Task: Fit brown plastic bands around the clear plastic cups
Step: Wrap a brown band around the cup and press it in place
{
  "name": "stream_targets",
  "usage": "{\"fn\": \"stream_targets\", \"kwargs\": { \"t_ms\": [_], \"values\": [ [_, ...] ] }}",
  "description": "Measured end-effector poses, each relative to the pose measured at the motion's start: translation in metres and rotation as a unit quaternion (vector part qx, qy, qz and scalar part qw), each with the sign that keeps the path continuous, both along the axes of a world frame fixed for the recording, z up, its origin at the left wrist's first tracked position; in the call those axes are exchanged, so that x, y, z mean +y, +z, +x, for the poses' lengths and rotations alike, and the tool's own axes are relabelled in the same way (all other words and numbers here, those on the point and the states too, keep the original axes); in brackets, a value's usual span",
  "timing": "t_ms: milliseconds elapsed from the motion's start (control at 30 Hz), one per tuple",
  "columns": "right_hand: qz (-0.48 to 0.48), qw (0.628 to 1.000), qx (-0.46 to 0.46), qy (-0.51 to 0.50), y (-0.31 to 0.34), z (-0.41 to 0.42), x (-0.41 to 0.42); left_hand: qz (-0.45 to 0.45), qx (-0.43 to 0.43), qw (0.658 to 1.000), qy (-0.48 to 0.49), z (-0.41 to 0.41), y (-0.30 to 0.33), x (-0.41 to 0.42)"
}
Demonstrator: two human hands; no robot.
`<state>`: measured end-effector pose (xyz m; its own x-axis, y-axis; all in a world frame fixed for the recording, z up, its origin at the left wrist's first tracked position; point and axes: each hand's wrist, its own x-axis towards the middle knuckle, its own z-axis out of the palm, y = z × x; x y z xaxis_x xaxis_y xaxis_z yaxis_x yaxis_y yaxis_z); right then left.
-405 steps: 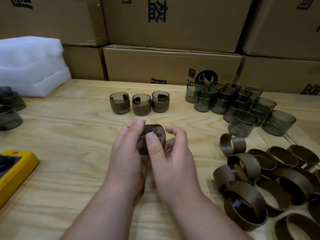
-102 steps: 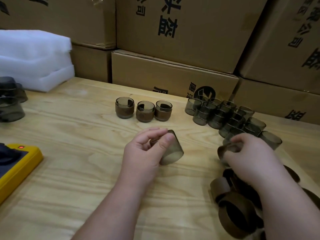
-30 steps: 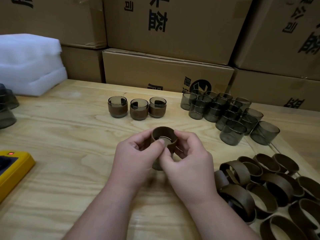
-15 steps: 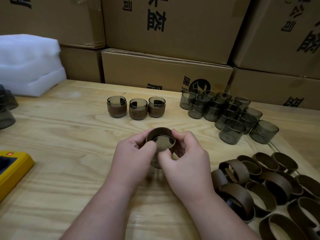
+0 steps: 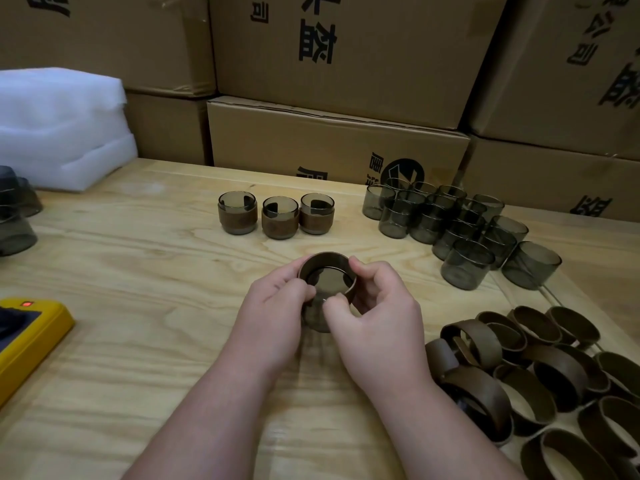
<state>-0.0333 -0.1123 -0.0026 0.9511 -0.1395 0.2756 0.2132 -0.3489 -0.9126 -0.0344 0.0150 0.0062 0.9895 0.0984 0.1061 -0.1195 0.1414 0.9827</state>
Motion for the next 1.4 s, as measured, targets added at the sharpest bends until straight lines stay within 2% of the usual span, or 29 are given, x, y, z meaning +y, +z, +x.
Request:
{"fn": "stream_targets", "kwargs": {
  "t_ms": [133,233,500,667,767,867,967,1033,1167,1267,1400],
  "values": [
    [0.006,1.0,0.003,-0.001,0.0,0.0,-0.001,0.017,-0.003,1.0,-0.01,-0.001,0.0,0.0],
    [0.006,1.0,0.007,0.001,0.001,0.001,-0.003,0.075,-0.012,0.997,-0.007,-0.002,-0.002,-0.001],
    [0.023,0.999,0.037,0.019,0.0,0.003,-0.004,0.136,0.009,0.989,0.05,-0.002,-0.007,-0.008],
    [-0.073,0.992,0.076,0.076,0.0,-0.002,0.001,0.151,-0.001,0.987,0.052,-0.004,-0.008,-0.009],
    [-0.068,0.995,0.049,0.05,0.002,0.0,0.002,0.088,-0.006,0.995,0.043,-0.002,-0.011,-0.006],
    [0.033,0.998,0.028,0.055,0.004,-0.003,0.0,0.014,-0.04,0.998,0.047,-0.001,-0.009,-0.003],
    [0.112,0.988,0.025,0.105,0.001,-0.006,0.005,-0.028,-0.087,0.992,0.084,-0.002,-0.005,-0.003],
    [0.121,0.983,0.027,0.136,-0.001,-0.009,0.012,-0.09,-0.092,0.986,0.109,-0.002,-0.004,-0.002],
    [0.124,0.978,0.04,0.165,-0.003,-0.01,0.017,-0.228,-0.028,0.969,0.085,-0.004,0.0,0.0],
    [0.125,0.974,0.05,0.181,-0.002,-0.01,0.015,-0.267,-0.016,0.962,0.06,-0.006,0.001,-0.001],
    [0.119,0.973,0.048,0.192,-0.002,-0.01,0.015,-0.273,-0.018,0.96,0.055,-0.006,0.002,-0.001]
  ]
}}
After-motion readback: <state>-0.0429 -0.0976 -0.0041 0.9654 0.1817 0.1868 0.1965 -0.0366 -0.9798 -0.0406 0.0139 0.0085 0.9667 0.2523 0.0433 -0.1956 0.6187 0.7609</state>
